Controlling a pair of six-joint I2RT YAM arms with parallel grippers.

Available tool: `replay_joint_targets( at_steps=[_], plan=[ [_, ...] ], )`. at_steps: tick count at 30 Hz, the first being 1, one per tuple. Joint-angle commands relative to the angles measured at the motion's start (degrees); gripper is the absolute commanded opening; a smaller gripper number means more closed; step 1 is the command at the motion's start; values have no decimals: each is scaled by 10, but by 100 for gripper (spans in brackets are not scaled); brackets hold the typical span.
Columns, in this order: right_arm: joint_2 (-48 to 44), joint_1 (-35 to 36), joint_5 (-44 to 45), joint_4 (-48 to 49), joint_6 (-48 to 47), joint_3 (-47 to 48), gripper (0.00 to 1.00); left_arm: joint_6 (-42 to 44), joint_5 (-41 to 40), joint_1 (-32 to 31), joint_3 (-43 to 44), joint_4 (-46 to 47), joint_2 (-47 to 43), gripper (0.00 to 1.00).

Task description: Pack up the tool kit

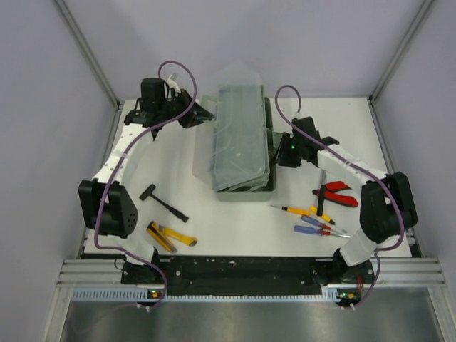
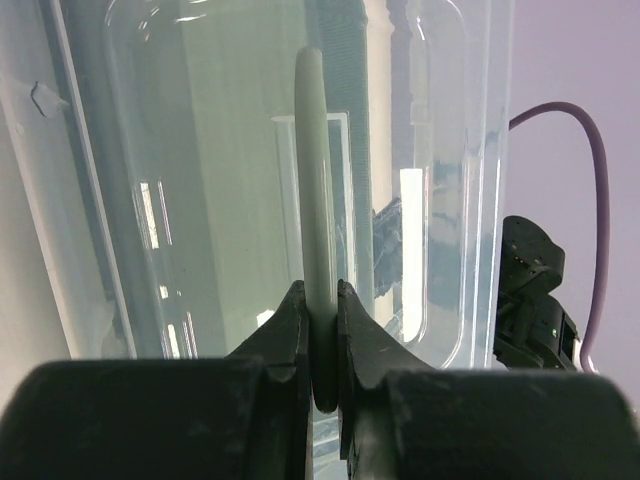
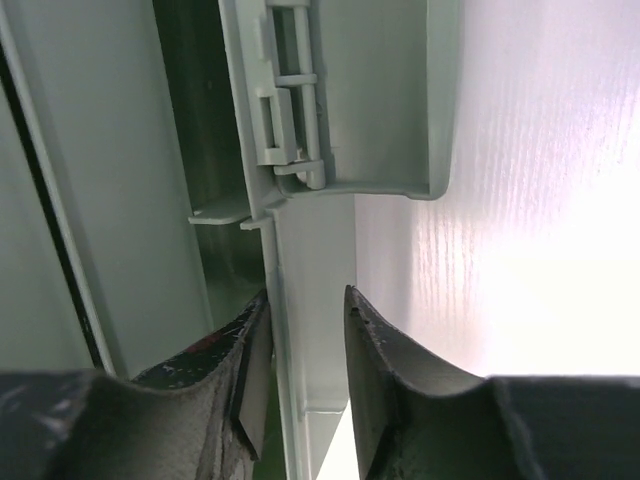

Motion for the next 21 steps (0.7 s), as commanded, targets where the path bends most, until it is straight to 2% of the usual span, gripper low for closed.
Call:
replay_joint_targets(
  at_steps=[1, 8, 13, 21],
  plan=[
    [15, 4, 52, -8, 2, 34, 31, 26, 64, 53, 36, 131, -14, 0],
    [10, 2, 126, -32, 40, 54, 29, 72, 142, 125, 48, 135, 16, 0],
    [1, -11, 163, -49, 54, 65, 30, 74, 154, 170, 40, 161, 34, 0],
    [-13, -28, 178, -52, 50, 66, 33, 64, 197, 185, 13, 223, 74, 0]
  ],
)
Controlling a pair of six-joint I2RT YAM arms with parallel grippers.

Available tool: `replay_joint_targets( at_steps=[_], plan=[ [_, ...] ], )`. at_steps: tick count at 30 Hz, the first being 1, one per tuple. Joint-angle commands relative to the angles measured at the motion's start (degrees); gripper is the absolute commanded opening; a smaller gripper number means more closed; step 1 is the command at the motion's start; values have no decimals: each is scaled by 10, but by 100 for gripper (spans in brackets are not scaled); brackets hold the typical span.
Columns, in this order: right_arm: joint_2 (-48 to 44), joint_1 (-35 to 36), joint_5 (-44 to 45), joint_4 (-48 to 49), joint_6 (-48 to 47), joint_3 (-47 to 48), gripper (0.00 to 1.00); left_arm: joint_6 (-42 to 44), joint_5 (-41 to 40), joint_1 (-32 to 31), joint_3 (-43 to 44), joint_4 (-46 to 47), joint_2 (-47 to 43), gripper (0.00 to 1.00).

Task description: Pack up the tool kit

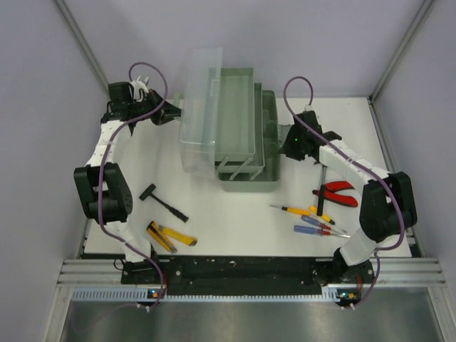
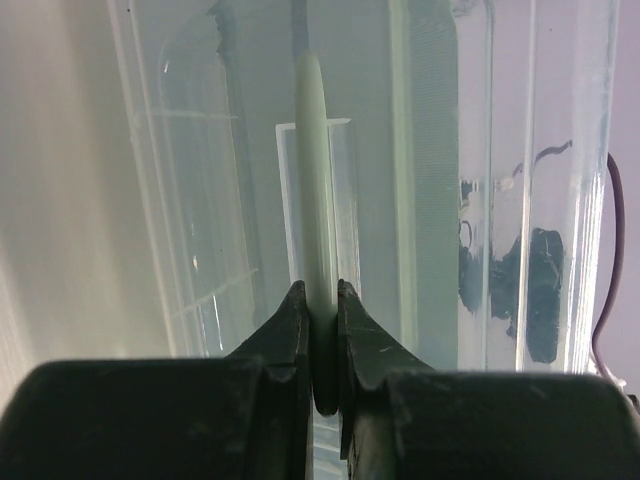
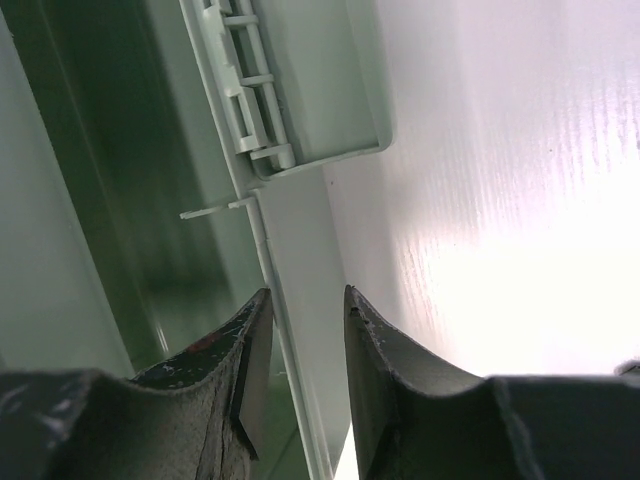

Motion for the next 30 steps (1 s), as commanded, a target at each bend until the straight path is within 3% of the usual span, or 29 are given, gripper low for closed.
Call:
replay_joint_targets(
  at_steps=[1, 6, 15, 20, 26, 30],
  plan=[
    [-21, -23, 66, -36, -2, 23, 33, 4, 32, 14, 7, 183, -1, 0],
    [-26, -36, 59, -44, 13, 24, 33, -4, 39, 18, -10, 205, 9, 0],
    [-29, -38, 50, -46, 19, 28, 36, 4, 51, 25, -29, 210, 14, 9],
    [-22, -38, 5, -26, -2, 34, 37, 5, 55, 28, -37, 212, 15, 11],
    [-45, -38, -36, 11, -34, 28, 49, -15, 63, 36, -50, 234, 18, 15],
    [-46, -37, -116, 60, -59, 13, 56, -33, 75, 42, -61, 254, 27, 22]
  ],
)
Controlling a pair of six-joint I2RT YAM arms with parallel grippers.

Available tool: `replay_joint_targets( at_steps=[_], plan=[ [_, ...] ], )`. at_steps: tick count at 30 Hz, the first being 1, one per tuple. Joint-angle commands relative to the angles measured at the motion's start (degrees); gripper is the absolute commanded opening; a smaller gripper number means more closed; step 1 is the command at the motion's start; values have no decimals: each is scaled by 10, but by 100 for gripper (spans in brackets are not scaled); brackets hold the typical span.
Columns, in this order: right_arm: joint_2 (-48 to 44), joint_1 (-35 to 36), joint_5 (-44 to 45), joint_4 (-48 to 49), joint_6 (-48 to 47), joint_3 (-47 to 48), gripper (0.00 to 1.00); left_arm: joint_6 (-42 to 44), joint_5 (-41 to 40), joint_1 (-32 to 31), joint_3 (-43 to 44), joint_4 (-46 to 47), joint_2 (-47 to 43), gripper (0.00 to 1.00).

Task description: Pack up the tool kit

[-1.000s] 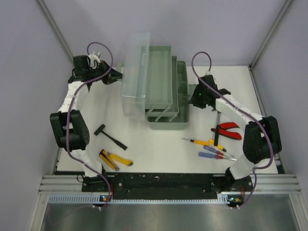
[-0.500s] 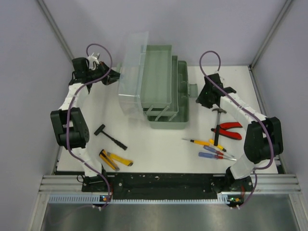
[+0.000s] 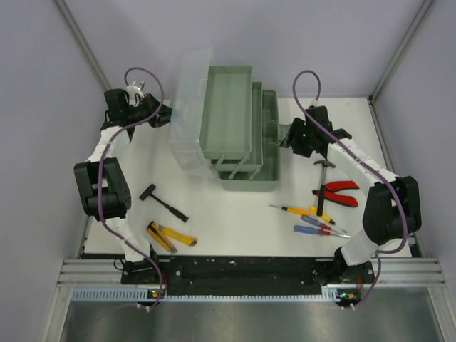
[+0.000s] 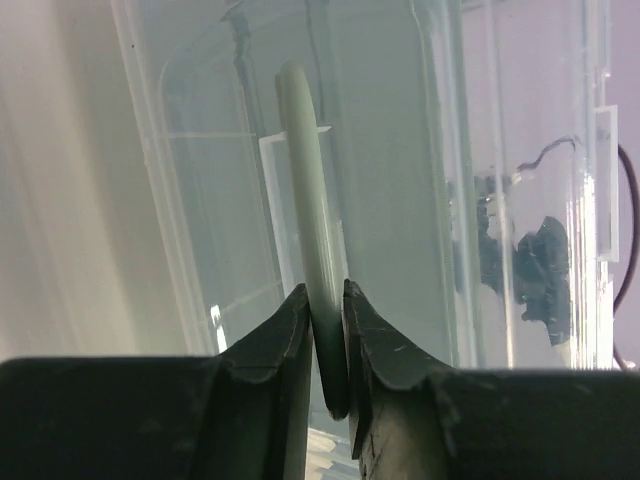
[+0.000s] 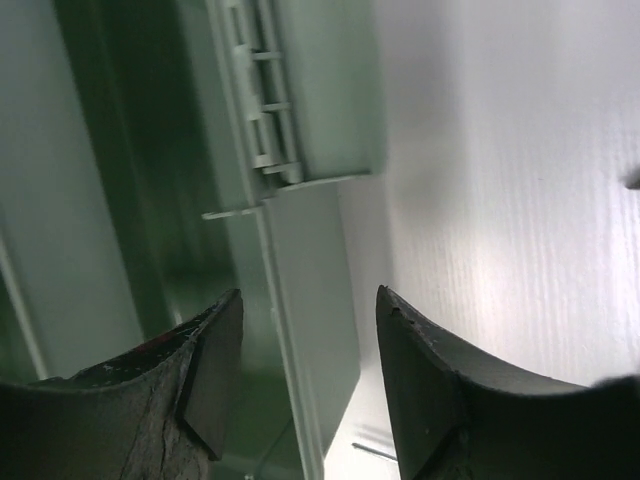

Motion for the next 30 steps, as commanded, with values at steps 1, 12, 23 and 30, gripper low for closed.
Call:
replay_joint_targets(
  at_steps=[1, 12, 23, 30],
  plan=[
    [-25, -1, -89, 78, -35, 1, 57, -1, 24, 17, -3, 108, 2, 23],
    [71, 3, -121, 62, -50, 13, 56, -6, 23, 32, -31, 131, 15, 43],
    [94, 6, -103, 62, -39, 7, 54, -7, -40, 48, -96, 200, 31, 44],
    [106, 6, -93, 61, -26, 4, 52, -29, -32, 52, -120, 256, 52, 45]
  ],
)
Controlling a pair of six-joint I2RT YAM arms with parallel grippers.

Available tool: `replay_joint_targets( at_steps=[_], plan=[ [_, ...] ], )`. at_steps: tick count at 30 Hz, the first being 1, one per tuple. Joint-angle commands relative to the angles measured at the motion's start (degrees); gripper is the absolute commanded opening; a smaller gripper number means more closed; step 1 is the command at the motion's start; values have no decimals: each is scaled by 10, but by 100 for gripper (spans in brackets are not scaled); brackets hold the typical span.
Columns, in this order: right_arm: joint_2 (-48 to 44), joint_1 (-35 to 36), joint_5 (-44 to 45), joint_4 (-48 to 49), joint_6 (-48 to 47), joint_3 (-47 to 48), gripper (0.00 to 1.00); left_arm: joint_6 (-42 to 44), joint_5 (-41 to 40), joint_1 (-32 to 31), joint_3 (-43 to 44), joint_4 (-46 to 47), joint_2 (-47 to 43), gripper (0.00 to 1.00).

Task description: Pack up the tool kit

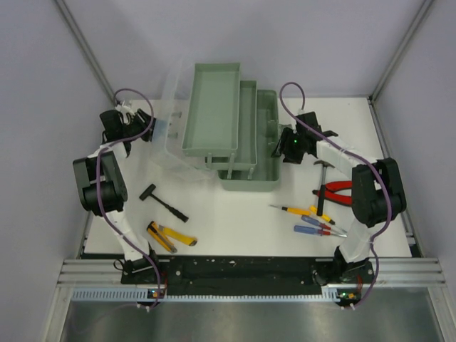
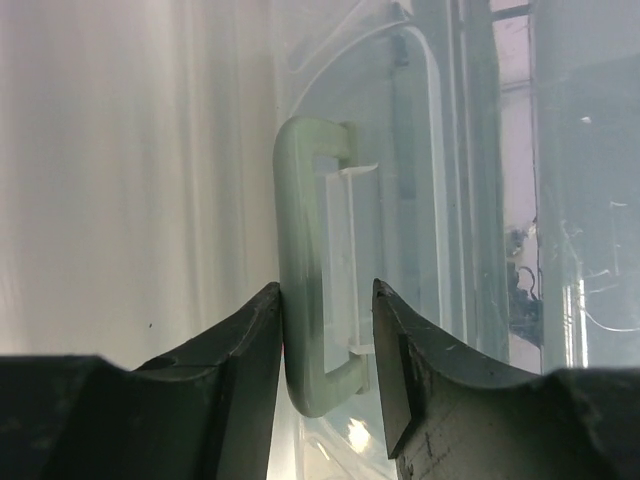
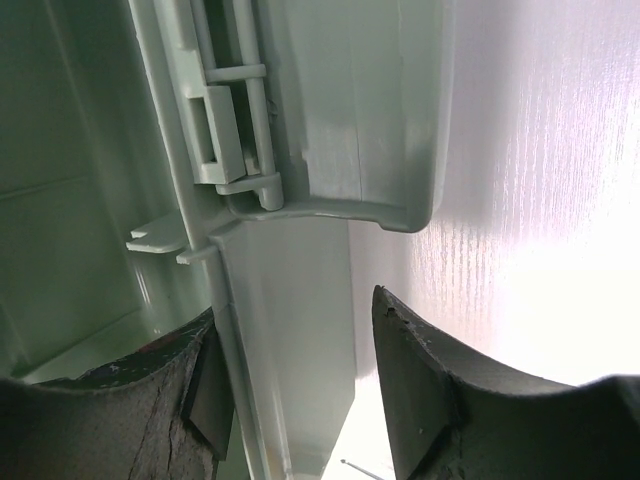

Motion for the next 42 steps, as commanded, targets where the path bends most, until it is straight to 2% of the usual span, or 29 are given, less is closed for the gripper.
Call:
replay_joint_targets(
  at_steps=[1, 6, 10, 14, 21, 29, 34, 37, 39, 42],
  plan=[
    [7, 4, 17, 11, 9, 6, 52, -14, 17, -3, -4, 80, 6, 45],
    [11, 4, 23, 11, 16, 9, 52, -45, 30, 9, -17, 125, 23, 50],
    [12, 4, 30, 11, 25, 10, 52, -98, 25, 24, -60, 224, 32, 58],
    [9, 3, 52, 6, 39, 8, 52, -100, 15, 33, -75, 231, 38, 60],
    [10, -4, 94, -17, 46, 8, 42, -44, -24, 36, -60, 128, 31, 60],
    [1, -8, 136, -32, 55, 8, 39, 0, -65, 37, -40, 40, 32, 57],
    [12, -12, 84, -29, 76, 21, 38, -17, -53, 36, -37, 50, 43, 53],
    [21, -12, 83, -28, 86, 30, 38, -15, -64, 36, -42, 48, 41, 53],
    [20, -12, 84, -28, 86, 34, 38, -1, -79, 35, -37, 16, 35, 50],
    [21, -12, 70, -18, 84, 38, 38, 38, -142, 36, -16, -70, 14, 49]
  ],
)
